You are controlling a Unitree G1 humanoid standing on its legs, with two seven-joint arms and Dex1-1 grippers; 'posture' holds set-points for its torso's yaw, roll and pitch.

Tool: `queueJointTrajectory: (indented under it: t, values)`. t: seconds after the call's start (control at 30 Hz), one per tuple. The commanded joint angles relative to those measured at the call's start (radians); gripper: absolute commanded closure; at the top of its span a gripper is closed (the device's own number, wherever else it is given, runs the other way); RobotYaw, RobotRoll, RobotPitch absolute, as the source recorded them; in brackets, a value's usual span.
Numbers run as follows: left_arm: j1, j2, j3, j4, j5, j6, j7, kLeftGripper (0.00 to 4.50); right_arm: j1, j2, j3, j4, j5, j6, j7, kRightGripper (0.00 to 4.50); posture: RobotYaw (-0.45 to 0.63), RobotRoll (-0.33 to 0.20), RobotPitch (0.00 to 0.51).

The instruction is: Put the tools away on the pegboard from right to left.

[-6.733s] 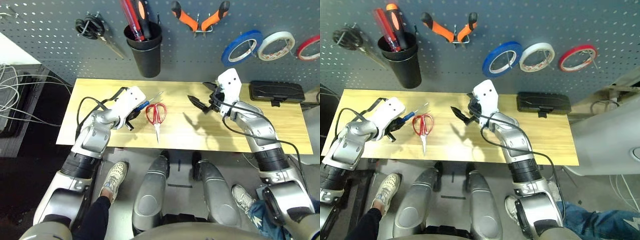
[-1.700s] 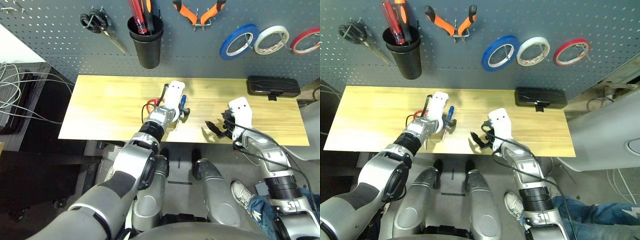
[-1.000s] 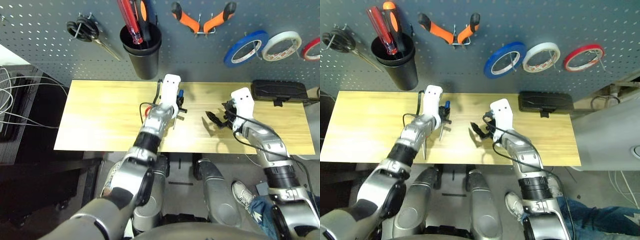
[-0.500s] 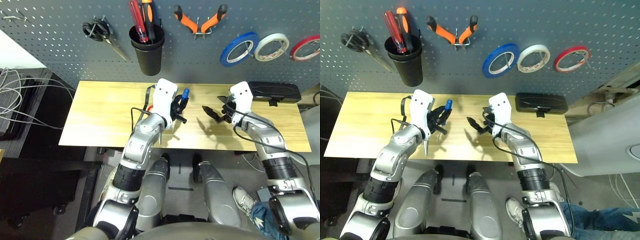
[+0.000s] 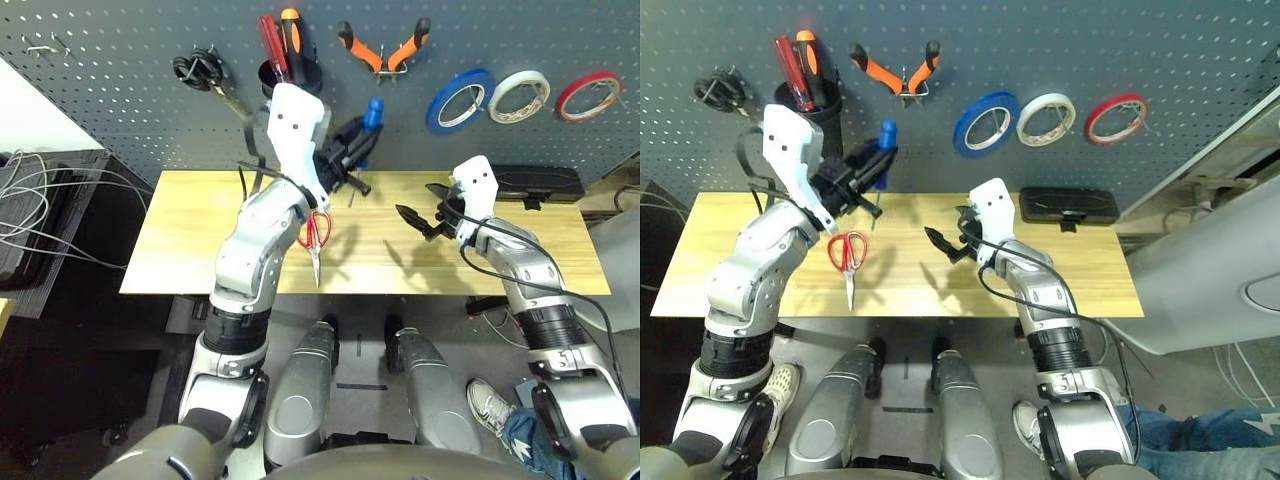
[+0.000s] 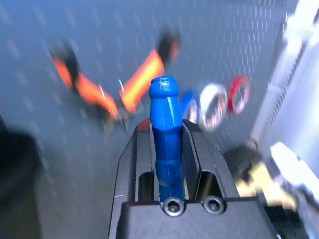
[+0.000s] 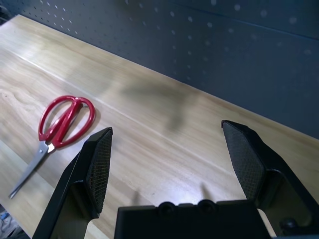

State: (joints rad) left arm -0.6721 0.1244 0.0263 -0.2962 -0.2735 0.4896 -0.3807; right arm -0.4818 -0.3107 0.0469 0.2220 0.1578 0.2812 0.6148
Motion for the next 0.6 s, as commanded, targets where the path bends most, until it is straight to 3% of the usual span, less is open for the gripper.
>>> queueJointTrajectory:
  t: [0.03, 0.3, 0.6]
  values:
    - [-0.066, 0.009, 0.048, -0.014, -0.044, -0.025, 0.015, 3.78, -0.001, 0.019, 0.003, -0.047, 0.039, -0.002, 0.032, 0.0, 0.13, 0.0, 0.275]
    - [-0.189, 0.078, 0.138, 0.09, -0.004, -0.186, 0.092, 3.78, -0.047, 0.08, 0.018, -0.14, 0.102, 0.027, 0.058, 0.0, 0.14, 0.0, 0.272]
    - [-0.167, 0.093, 0.133, 0.178, 0.036, -0.283, 0.149, 3.78, -0.113, 0.131, 0.028, -0.204, 0.138, 0.031, 0.06, 0.0, 0.13, 0.0, 0.28]
